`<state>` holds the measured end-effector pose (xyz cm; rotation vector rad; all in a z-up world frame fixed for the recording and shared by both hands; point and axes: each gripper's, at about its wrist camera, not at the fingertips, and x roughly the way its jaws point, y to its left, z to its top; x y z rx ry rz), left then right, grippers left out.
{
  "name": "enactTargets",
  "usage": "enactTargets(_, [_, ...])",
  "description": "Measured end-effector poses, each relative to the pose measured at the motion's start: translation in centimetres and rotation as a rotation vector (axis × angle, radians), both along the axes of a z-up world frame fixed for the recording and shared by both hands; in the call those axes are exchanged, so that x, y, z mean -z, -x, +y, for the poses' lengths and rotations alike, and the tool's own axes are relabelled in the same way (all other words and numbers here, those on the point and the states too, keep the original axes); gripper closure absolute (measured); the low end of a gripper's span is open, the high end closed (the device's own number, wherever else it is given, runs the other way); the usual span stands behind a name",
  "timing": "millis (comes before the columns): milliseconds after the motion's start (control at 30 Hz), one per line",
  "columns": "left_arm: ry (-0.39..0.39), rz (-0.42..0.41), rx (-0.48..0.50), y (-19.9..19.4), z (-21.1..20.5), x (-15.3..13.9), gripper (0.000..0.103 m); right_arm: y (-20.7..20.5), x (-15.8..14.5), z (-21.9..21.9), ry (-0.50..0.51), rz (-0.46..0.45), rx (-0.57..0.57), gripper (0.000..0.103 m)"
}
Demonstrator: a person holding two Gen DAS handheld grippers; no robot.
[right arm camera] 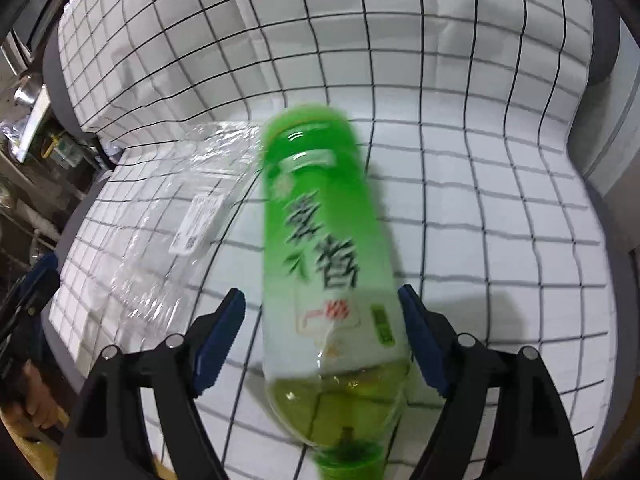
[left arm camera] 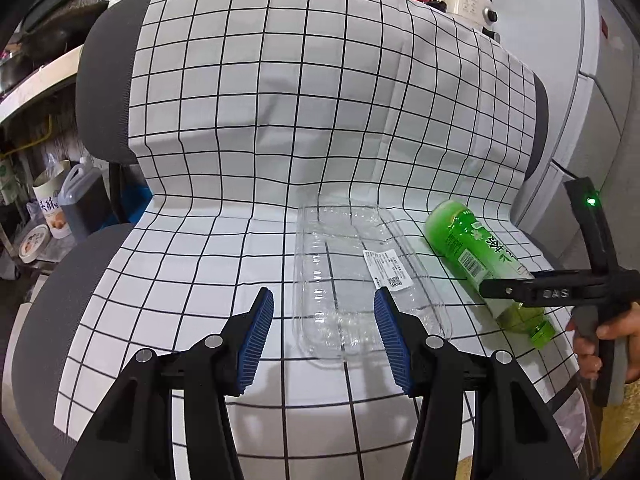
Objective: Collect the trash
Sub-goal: 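Grasp the green tea bottle with the right gripper and lift it, then grasp the clear plastic bottle with the left gripper and lift it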
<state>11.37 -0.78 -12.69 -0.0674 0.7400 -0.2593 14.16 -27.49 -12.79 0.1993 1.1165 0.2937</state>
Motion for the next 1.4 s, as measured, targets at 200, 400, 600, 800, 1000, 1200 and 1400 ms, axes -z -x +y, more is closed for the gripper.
enactTargets(200, [-0.001, 0.007, -0.004, -0.2, -0.2, 0.2, 0.049, 0.5, -1.6, 1.1, 0.025, -0.041, 0.027, 0.026])
enactTargets(400, [-0.012, 0.01, -0.009, -1.6, -0.4, 0.2, 0.049, -2.4, -0.5, 1.0, 0.072, -0.034, 0.146, 0.039])
enactTargets(600, [-0.008, 0.04, -0.026, -3.0, 0.3, 1.2, 0.049, -1.1, -0.7, 1.0, 0.276, -0.112, 0.206, 0.047])
enactTargets(800, [-0.008, 0.079, -0.023, -5.6, 0.6, 2.6, 0.052, 3.8, -3.0, -1.5, 0.246, -0.217, 0.182, 0.047])
enactTargets(1000, [-0.032, 0.192, -0.014, -9.1, -0.1, 4.8, 0.065, 5.7, -3.8, -1.7, 0.126, -0.228, 0.221, 0.047])
enactTargets(1200, [-0.03, 0.195, 0.002, -9.1, -0.7, 5.1, 0.096, 7.3, -4.9, -2.0, 0.065, -0.248, 0.25, 0.047])
enactTargets(1400, [0.055, 0.099, 0.039, -5.1, -0.3, 1.0, 0.098, 10.0, -7.0, -2.8, 0.046, -0.306, 0.282, 0.047])
